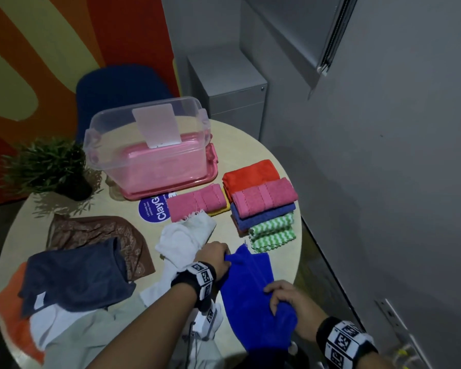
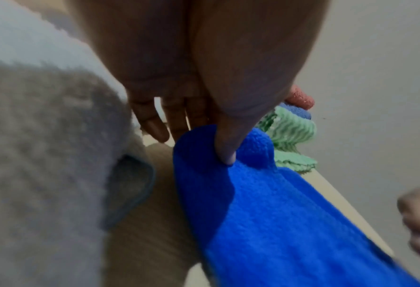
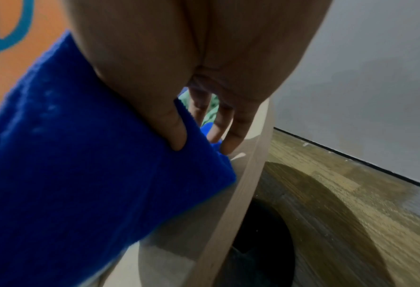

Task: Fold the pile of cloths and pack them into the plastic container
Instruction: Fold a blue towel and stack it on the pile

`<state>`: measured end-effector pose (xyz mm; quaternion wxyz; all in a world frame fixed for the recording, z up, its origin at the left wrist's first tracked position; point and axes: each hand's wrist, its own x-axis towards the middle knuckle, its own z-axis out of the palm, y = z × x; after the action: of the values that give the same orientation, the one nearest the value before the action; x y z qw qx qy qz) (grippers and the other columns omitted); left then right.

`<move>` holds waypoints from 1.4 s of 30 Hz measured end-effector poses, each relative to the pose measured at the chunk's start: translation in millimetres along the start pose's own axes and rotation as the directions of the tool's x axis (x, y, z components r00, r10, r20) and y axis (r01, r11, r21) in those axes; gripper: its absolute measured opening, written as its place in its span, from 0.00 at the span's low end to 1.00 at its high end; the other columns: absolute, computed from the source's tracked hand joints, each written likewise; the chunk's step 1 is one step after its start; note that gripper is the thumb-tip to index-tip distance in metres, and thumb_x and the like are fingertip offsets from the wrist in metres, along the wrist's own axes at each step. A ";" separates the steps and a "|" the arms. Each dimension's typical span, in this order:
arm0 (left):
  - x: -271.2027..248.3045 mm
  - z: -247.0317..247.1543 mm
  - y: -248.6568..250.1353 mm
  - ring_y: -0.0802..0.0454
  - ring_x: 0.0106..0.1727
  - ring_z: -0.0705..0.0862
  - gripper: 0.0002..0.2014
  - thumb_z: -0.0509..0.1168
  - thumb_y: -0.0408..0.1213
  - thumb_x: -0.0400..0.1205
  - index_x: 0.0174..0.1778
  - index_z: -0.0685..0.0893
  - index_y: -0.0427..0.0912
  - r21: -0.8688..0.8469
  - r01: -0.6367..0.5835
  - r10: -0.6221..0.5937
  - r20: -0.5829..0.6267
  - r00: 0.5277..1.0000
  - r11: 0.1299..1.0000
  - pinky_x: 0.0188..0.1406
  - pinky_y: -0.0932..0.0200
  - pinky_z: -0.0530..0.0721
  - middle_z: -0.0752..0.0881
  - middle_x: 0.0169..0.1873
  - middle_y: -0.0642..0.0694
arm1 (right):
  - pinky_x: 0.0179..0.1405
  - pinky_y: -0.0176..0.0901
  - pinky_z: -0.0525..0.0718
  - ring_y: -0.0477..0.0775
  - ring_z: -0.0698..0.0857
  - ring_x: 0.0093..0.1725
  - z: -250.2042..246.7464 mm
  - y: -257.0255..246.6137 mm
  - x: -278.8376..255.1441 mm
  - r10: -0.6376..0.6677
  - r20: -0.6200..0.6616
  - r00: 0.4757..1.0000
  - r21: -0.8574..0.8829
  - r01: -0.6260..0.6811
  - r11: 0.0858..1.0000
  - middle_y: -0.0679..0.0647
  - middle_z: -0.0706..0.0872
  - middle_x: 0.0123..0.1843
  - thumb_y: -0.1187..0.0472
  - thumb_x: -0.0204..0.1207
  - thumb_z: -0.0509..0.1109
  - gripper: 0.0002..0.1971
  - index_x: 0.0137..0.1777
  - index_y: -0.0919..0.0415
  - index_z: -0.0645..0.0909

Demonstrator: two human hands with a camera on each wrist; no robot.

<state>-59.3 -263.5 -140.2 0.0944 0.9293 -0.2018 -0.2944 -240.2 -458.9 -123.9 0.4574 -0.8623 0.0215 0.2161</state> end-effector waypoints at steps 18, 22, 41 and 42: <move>-46.3 -17.0 -78.3 0.50 0.51 0.85 0.02 0.69 0.43 0.82 0.46 0.82 0.54 -0.413 0.047 -0.102 -0.111 0.989 0.909 0.56 0.53 0.82 0.88 0.48 0.51 | 0.62 0.49 0.85 0.46 0.85 0.60 -16.4 20.1 29.2 0.354 -0.147 0.924 0.399 -0.272 0.876 0.43 0.85 0.60 0.40 0.79 0.69 0.16 0.61 0.47 0.82; -44.6 -19.2 -70.3 0.51 0.61 0.81 0.06 0.68 0.40 0.83 0.41 0.80 0.49 -0.499 -0.040 -0.044 -0.156 0.987 0.866 0.66 0.51 0.76 0.83 0.61 0.55 | 0.69 0.44 0.79 0.45 0.80 0.63 -15.7 28.2 27.8 0.190 -0.288 0.938 -0.001 -0.199 0.980 0.43 0.78 0.63 0.60 0.76 0.77 0.19 0.66 0.50 0.83; -9.7 -31.3 -66.1 0.50 0.56 0.86 0.16 0.69 0.43 0.82 0.65 0.77 0.57 -0.583 0.105 -0.072 0.080 0.994 0.806 0.61 0.46 0.86 0.86 0.55 0.51 | 0.52 0.49 0.89 0.42 0.87 0.49 -11.2 21.7 8.7 0.374 -0.406 0.834 0.221 -0.308 0.925 0.43 0.87 0.49 0.57 0.85 0.65 0.05 0.50 0.44 0.77; -6.7 -29.9 -63.2 0.50 0.56 0.85 0.14 0.69 0.44 0.83 0.63 0.78 0.55 -0.579 0.106 -0.093 0.053 0.994 0.808 0.61 0.46 0.86 0.86 0.55 0.51 | 0.52 0.49 0.89 0.42 0.87 0.49 -10.5 21.7 8.3 0.395 -0.410 0.822 0.235 -0.323 0.917 0.43 0.87 0.49 0.58 0.85 0.64 0.06 0.51 0.43 0.76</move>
<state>-26.6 -201.9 -131.2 0.3559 0.8621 -0.0543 -0.3566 -234.0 -478.5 -138.9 0.4563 -0.8307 0.3057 0.0913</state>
